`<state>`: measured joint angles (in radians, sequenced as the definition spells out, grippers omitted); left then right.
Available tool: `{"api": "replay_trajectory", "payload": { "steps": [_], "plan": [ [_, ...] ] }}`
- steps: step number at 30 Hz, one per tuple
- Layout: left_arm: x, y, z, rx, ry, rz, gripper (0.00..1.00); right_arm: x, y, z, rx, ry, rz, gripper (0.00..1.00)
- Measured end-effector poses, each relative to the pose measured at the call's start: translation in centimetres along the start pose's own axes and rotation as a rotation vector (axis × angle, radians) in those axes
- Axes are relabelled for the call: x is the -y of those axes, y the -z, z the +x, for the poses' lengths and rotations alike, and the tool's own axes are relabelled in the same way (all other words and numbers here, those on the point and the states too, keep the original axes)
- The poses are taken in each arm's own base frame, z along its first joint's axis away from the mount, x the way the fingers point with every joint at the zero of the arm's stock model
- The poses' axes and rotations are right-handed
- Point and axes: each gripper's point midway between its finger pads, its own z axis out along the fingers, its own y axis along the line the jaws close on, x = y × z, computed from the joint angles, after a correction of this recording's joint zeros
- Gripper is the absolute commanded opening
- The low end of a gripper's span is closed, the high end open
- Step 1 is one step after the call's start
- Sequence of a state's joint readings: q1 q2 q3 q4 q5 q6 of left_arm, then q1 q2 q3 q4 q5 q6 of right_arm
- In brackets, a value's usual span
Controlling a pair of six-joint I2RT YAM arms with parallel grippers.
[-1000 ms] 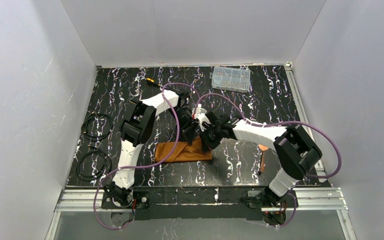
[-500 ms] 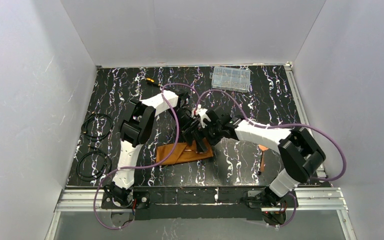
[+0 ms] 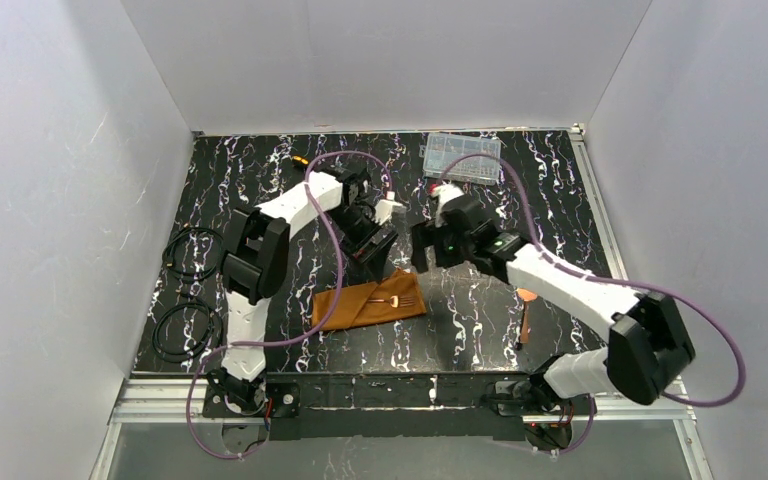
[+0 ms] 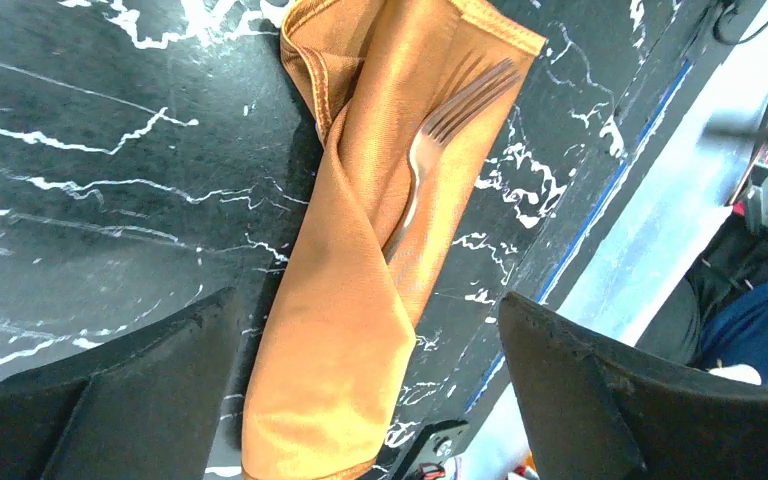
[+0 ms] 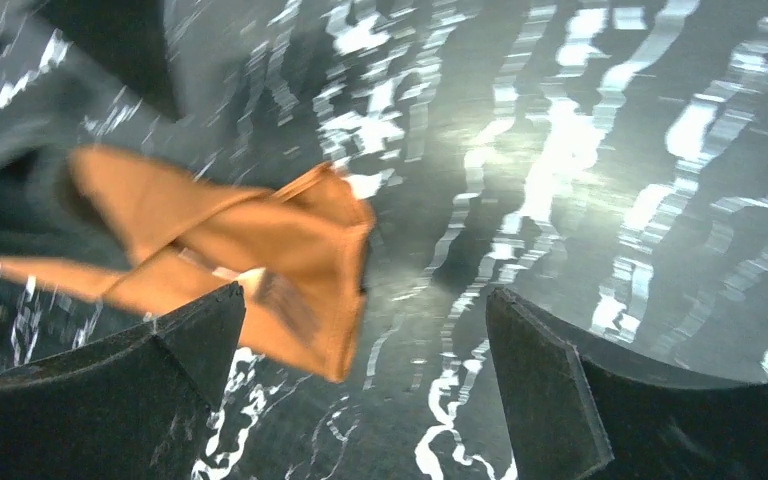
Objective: Fold the napkin into a case and place the utensils inside
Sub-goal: Insert the fork into the folded napkin, then pick up the spoon from the corner of the board.
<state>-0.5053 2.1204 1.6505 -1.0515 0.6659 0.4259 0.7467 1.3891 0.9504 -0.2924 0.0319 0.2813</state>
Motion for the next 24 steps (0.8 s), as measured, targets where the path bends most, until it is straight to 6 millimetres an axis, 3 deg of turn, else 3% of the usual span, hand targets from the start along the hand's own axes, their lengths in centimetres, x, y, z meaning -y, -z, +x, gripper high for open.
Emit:
{"api": "replay_trajectory", "payload": {
  "steps": [3, 5, 8, 10, 13, 17, 24],
  "plan": [
    [0.5, 1.6, -0.8, 0.042, -0.008, -0.025, 0.98, 4.5, 1.9, -1.7, 0.081, -0.157, 0.147, 0.99],
    [0.7, 2.5, -1.5, 0.072, -0.014, -0.042, 0.98, 8.8, 2.9, -1.9, 0.100, -0.295, 0.276, 0.99],
    [0.8, 3.8, -2.4, 0.107, -0.014, -0.076, 0.98, 14.9, 4.1, 0.1, 0.040, -0.478, 0.485, 0.99],
    [0.8, 4.6, -2.8, 0.126, -0.012, -0.099, 0.98, 17.3, 4.5, 2.2, -0.034, -0.549, 0.593, 0.99],
    [0.6, 5.6, -3.1, 0.145, -0.008, -0.136, 0.98, 18.6, 5.4, 5.1, -0.130, -0.621, 0.683, 0.95],
    [0.0, 6.6, -2.7, 0.145, 0.017, -0.170, 0.98, 19.6, 6.9, 6.9, -0.153, -0.706, 0.742, 0.87],
    [-0.6, 8.5, -2.3, 0.160, 0.073, -0.180, 0.98, 19.0, 8.2, 11.6, -0.273, -0.778, 0.806, 0.81]
  ]
}}
